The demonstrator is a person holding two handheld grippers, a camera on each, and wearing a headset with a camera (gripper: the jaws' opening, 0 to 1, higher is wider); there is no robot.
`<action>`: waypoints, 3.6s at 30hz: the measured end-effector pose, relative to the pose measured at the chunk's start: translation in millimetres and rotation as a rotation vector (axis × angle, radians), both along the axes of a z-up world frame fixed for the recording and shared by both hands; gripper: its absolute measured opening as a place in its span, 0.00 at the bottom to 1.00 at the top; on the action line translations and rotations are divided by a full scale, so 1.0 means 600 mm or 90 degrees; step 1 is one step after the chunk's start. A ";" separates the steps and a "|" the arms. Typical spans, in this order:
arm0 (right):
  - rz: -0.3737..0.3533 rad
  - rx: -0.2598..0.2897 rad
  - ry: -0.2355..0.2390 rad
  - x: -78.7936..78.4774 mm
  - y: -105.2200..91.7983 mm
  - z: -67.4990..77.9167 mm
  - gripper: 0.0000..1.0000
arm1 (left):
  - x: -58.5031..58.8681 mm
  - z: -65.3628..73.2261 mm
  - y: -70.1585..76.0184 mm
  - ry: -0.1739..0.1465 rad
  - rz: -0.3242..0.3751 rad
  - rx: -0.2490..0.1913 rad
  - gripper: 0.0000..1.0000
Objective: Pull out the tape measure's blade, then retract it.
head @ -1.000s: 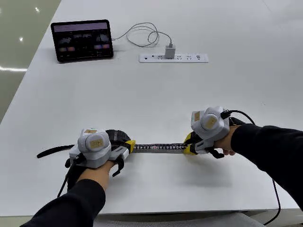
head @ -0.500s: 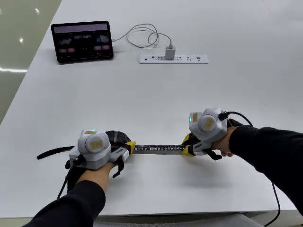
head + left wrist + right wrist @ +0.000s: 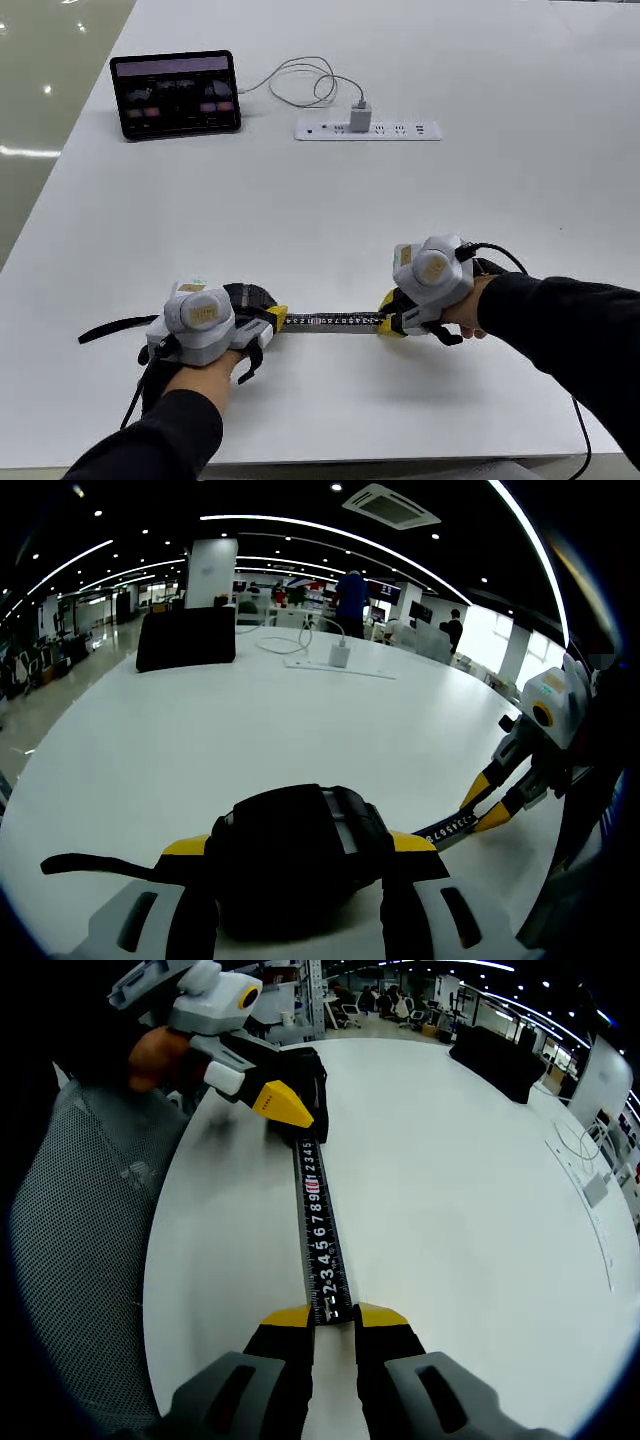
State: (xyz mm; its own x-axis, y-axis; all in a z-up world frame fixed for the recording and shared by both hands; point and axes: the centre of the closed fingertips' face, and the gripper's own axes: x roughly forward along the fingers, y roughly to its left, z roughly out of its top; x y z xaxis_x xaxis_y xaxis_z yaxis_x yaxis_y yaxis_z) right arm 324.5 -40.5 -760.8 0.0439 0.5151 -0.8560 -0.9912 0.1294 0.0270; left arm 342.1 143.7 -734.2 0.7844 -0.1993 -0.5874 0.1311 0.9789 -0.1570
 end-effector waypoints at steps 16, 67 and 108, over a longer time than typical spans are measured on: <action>-0.001 0.011 0.002 0.000 0.017 0.000 0.11 | -0.002 0.001 0.000 0.002 0.000 -0.002 0.62; 0.001 0.031 0.005 0.002 0.078 0.000 0.10 | -0.002 0.000 -0.001 0.007 0.001 -0.009 0.62; -0.022 0.050 0.023 0.004 0.123 -0.001 0.11 | -0.003 0.000 0.001 0.009 -0.002 -0.026 0.61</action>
